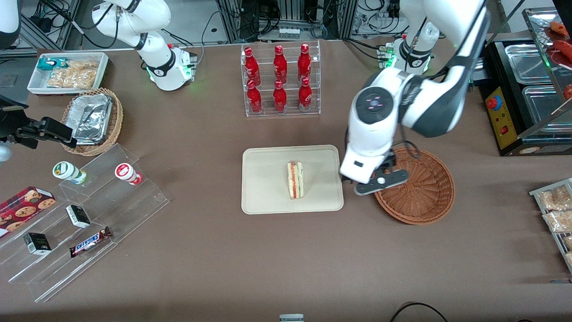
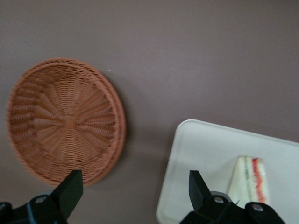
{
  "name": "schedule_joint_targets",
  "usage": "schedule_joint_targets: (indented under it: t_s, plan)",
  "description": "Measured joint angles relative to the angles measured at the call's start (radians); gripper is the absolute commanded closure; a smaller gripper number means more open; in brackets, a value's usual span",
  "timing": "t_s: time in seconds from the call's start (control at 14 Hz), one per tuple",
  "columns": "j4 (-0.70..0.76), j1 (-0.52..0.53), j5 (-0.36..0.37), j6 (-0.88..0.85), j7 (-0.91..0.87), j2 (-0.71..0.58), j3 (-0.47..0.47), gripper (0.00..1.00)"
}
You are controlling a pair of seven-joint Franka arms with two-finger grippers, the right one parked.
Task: Place sandwich from basket to tray
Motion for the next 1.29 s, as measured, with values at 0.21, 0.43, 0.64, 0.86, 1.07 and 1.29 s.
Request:
schedule_joint_targets:
  t_s: [0.21, 0.43, 0.64, 0.86, 1.07, 1.29]
  plan:
    - [-0.007, 0.123, -0.057, -0.117, 0.223, -0.088, 0.005, 0.00]
    - [-0.003, 0.248, -0.116, -0.215, 0.403, -0.162, 0.007, 0.00]
    - [0.022, 0.342, -0.145, -0.327, 0.522, -0.224, 0.009, 0.00]
    - [0.057, 0.350, -0.161, -0.399, 0.529, -0.270, 0.030, 0.00]
    - [0.089, 0.350, -0.167, -0.482, 0.535, -0.304, 0.036, 0.00]
    - [0.097, 0.349, -0.164, -0.524, 0.641, -0.333, 0.050, 0.00]
